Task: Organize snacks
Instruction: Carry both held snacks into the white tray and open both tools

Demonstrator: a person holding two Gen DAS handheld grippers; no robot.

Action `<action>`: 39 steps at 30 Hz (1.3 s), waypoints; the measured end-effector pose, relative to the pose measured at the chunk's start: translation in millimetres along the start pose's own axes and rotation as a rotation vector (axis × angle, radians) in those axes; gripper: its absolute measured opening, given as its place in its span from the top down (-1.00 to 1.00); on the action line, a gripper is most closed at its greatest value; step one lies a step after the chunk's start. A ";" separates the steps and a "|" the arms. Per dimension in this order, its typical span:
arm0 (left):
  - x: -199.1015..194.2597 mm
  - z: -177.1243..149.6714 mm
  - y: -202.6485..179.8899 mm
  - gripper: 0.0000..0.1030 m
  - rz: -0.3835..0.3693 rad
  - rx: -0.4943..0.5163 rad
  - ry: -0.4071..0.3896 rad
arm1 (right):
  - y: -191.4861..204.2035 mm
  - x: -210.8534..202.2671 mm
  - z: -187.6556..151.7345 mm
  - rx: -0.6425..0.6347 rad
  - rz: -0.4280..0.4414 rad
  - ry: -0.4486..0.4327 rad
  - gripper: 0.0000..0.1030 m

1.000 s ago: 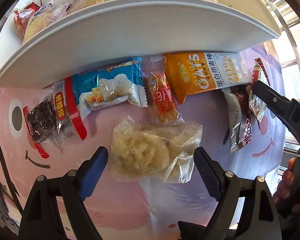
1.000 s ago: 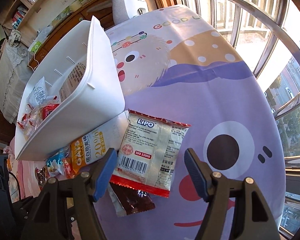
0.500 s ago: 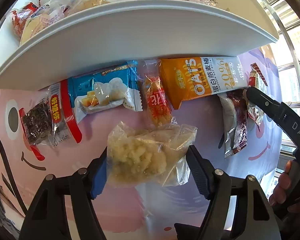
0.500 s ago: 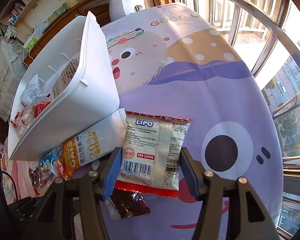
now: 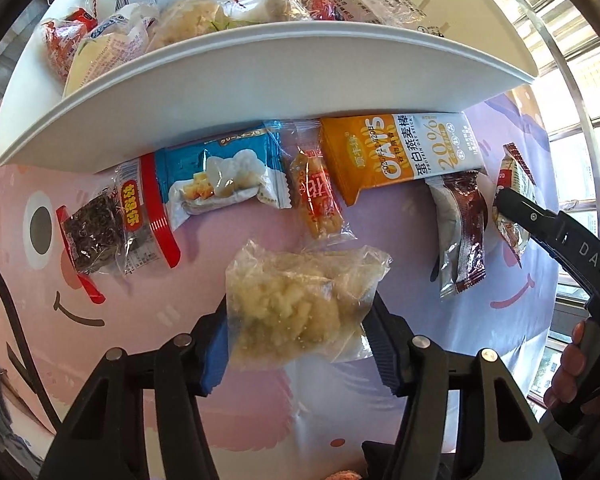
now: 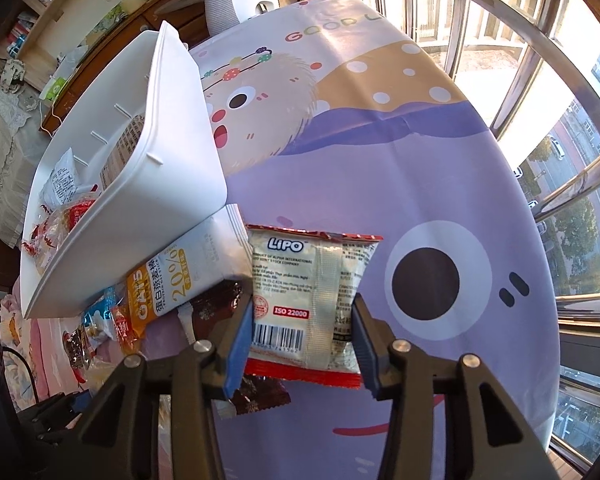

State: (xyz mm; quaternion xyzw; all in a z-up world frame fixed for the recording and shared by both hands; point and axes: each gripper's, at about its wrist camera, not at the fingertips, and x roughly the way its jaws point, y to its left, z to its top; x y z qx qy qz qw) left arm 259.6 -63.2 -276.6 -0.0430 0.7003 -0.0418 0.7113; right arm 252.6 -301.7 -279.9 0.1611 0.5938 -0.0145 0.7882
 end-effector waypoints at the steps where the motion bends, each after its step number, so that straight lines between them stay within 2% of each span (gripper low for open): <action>1: -4.1 -3.0 -2.4 -0.13 0.002 0.005 -0.005 | -1.1 -2.5 -1.2 0.002 0.000 -0.002 0.10; 11: -54.4 -25.3 -13.4 -0.13 -0.017 0.094 -0.032 | 2.7 -40.3 -12.6 -0.016 0.002 -0.075 0.10; 18: -102.1 -23.4 -12.6 -0.13 -0.030 0.140 -0.078 | 19.5 -70.5 -13.1 -0.068 0.011 -0.154 0.11; 21: -123.6 -19.6 0.7 -0.13 -0.029 0.153 -0.105 | 29.9 -82.9 -10.6 -0.099 -0.001 -0.201 0.11; 30: -176.8 11.1 28.3 -0.13 -0.016 0.189 -0.192 | 64.7 -108.5 4.4 -0.142 0.011 -0.287 0.10; 39: -212.3 50.3 48.4 -0.13 -0.027 0.203 -0.282 | 105.8 -131.2 32.2 -0.151 0.045 -0.378 0.10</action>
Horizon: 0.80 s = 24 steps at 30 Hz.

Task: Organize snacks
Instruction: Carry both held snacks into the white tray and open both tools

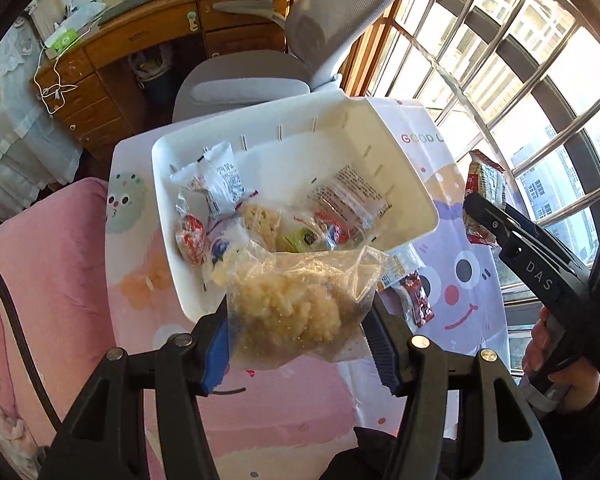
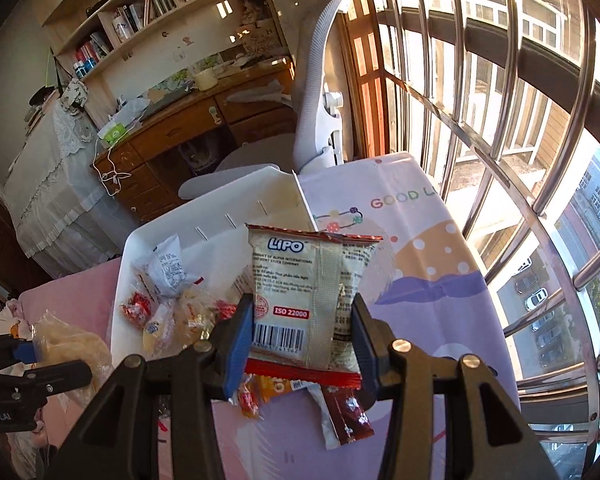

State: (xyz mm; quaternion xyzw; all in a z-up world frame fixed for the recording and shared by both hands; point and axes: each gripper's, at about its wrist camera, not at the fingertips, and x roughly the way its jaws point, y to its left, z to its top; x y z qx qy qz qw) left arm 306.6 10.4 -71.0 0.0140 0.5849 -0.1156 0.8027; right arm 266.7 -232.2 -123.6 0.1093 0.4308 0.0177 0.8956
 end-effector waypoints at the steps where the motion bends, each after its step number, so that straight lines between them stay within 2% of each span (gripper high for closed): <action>1: -0.2 5.0 2.5 -0.13 -0.002 -0.004 -0.010 | 4.4 -0.9 4.2 -0.004 0.000 -0.010 0.10; 11: 15.4 43.1 36.2 -0.13 -0.056 -0.062 -0.091 | 33.4 11.1 31.3 -0.043 -0.014 -0.075 0.10; 15: 22.5 49.2 45.2 -0.14 -0.104 -0.069 -0.154 | 40.2 17.7 36.5 -0.049 -0.017 -0.087 0.10; 17: 26.9 52.1 49.3 -0.21 -0.133 -0.080 -0.168 | 41.8 22.0 38.2 -0.056 -0.021 -0.086 0.10; 19: 31.2 53.6 53.1 -0.50 -0.151 -0.101 -0.167 | 42.6 28.2 39.6 -0.057 -0.024 -0.068 0.09; 24: 36.8 52.2 57.5 -0.51 -0.162 -0.119 -0.159 | 36.2 40.5 37.0 -0.006 -0.006 -0.005 0.00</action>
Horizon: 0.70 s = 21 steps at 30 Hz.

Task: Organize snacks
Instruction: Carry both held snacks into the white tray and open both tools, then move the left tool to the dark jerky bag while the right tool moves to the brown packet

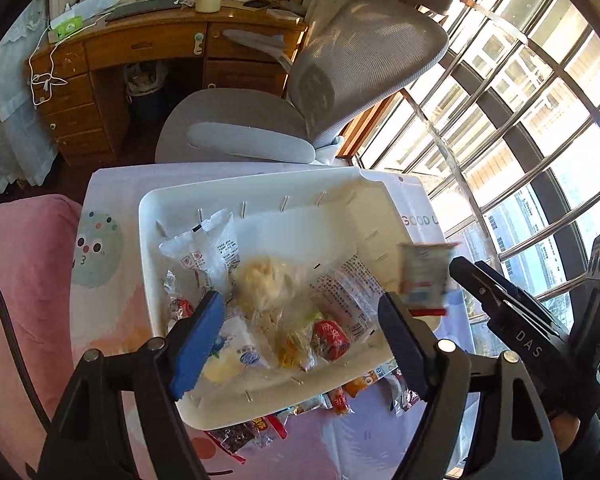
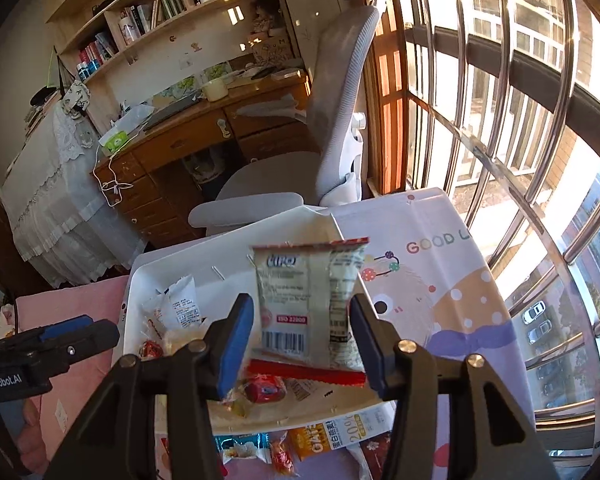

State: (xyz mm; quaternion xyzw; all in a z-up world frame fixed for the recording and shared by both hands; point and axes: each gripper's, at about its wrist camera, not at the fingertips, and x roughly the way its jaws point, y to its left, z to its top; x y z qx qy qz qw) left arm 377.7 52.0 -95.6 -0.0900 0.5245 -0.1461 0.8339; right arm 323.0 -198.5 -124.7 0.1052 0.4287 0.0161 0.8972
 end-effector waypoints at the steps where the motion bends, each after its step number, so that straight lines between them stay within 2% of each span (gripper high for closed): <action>1: 0.1 -0.9 1.1 -0.51 0.006 -0.005 0.003 | -0.6 -0.1 -1.7 0.004 -0.003 0.003 -0.01; 9: -7.8 -21.2 7.6 -0.51 0.018 -0.072 0.025 | -6.4 -15.1 -13.1 0.004 -0.009 0.009 -0.11; 13: -16.3 -40.2 7.8 -0.51 0.002 -0.098 0.024 | -13.6 -26.9 -21.8 0.012 -0.013 0.019 -0.11; 21: -32.6 -80.9 14.7 -0.51 0.021 -0.140 0.017 | -28.9 -51.2 -48.7 0.008 -0.019 0.029 -0.11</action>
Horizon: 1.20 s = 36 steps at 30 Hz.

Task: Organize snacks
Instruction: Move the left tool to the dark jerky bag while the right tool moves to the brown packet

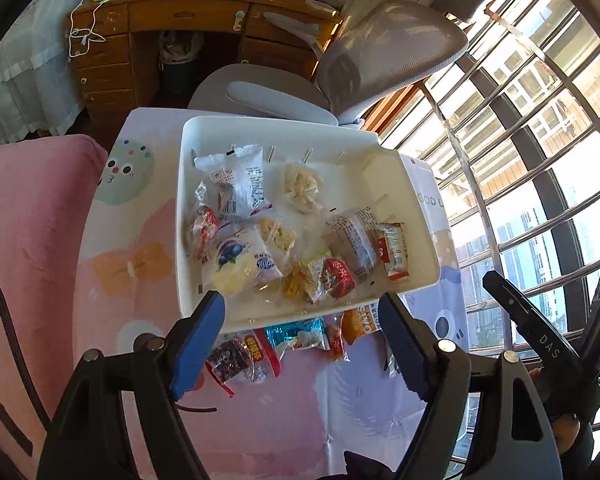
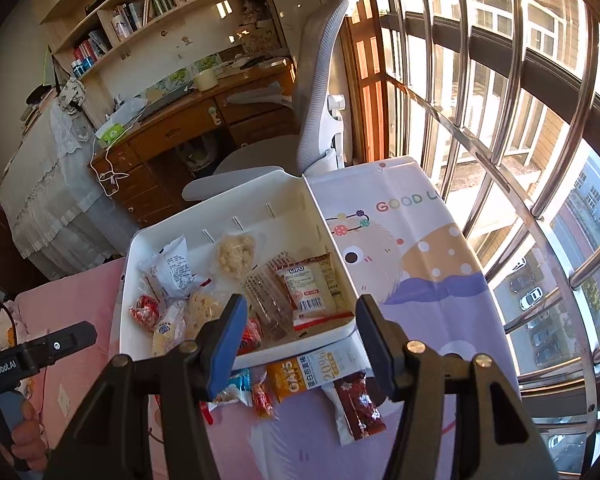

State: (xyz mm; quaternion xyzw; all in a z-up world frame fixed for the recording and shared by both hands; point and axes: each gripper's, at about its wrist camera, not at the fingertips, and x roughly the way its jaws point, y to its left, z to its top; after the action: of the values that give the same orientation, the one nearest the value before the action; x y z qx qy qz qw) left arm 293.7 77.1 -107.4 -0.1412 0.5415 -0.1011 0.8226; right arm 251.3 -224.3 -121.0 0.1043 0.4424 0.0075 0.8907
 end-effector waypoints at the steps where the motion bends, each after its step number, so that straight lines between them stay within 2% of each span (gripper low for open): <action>1: -1.6 -5.0 2.3 -0.51 0.009 -0.004 -0.005 | -1.2 -1.7 -3.8 -0.004 0.000 0.001 -0.11; 7: -3.5 -36.5 25.4 -0.51 0.070 -0.045 0.002 | -7.2 -2.4 -33.6 -0.069 -0.021 0.032 -0.11; 15: 9.7 -70.3 51.0 -0.51 0.108 -0.133 0.029 | -14.6 10.8 -70.6 -0.151 -0.052 0.124 -0.11; 18: 18.6 -80.1 56.7 -0.51 0.102 -0.165 0.034 | -18.1 17.2 -80.3 -0.172 -0.057 0.162 -0.11; 26: 53.1 -96.3 64.2 -0.51 0.116 -0.226 0.090 | -24.0 40.7 -105.8 -0.221 -0.071 0.271 -0.11; 36: 92.6 -99.7 79.7 -0.51 0.147 -0.320 0.123 | -23.7 73.8 -109.4 -0.263 -0.052 0.369 -0.11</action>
State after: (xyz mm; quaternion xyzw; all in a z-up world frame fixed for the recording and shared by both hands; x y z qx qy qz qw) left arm 239.5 110.2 -251.8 -0.2237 0.6088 0.0381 0.7602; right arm 207.9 -220.0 -247.8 -0.0271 0.5958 0.0609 0.8004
